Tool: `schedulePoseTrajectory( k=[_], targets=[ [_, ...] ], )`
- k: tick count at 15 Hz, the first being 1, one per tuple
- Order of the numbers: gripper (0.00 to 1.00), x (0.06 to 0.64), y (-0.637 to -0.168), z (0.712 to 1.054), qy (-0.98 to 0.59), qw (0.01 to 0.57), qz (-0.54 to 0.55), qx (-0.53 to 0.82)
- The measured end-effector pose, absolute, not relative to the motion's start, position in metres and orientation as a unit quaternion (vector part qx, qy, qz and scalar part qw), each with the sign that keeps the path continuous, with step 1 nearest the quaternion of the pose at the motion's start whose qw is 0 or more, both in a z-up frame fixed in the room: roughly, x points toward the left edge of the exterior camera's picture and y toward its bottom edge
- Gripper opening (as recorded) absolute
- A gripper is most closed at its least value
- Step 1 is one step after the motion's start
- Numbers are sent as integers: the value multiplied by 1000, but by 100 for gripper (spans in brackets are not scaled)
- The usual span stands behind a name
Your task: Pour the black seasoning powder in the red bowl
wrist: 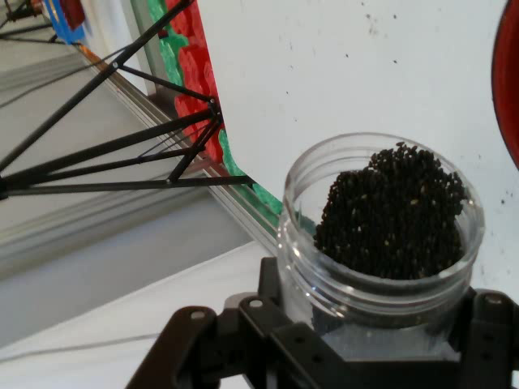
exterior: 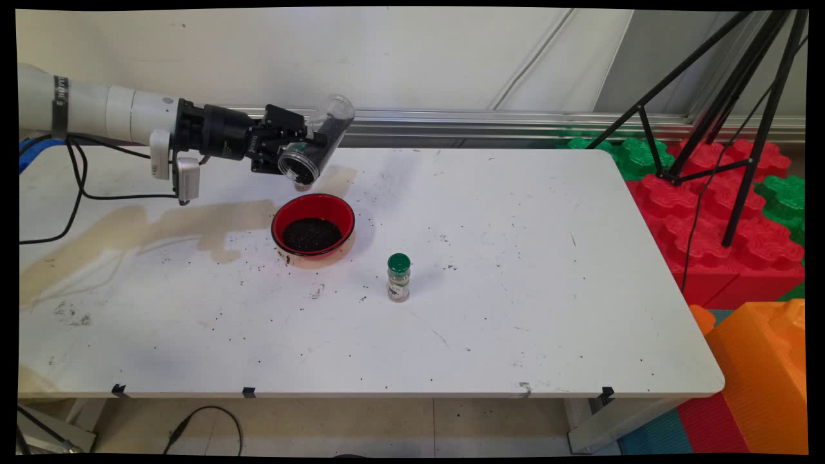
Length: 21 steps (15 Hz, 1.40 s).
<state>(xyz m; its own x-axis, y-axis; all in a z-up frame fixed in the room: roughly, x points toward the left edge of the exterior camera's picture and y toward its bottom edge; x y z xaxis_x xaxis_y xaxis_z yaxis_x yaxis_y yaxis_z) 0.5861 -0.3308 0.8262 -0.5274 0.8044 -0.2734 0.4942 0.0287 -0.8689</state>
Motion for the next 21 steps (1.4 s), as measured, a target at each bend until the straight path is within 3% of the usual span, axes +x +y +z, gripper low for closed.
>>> schedulePoseTrajectory(
  k=[21],
  targets=[
    [0, 576, -338, 863, -831, 394, 379, -105]
  ],
)
